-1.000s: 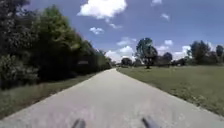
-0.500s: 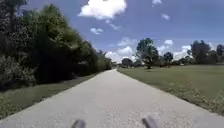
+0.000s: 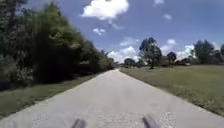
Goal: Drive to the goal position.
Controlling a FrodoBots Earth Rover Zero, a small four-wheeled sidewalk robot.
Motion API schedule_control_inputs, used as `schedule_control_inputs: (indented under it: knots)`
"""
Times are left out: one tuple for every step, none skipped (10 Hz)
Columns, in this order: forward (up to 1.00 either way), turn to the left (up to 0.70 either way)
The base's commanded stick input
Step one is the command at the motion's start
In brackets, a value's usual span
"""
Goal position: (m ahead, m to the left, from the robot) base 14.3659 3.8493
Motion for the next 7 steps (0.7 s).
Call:
schedule_control_inputs:
  knots:
    - [0.50, 0.00]
    - [0.50, 0.00]
    - [0.50, 0.00]
    - [0.50, 0.00]
    - [0.50, 0.00]
    - [0.50, 0.00]
    - [0.50, 0.00]
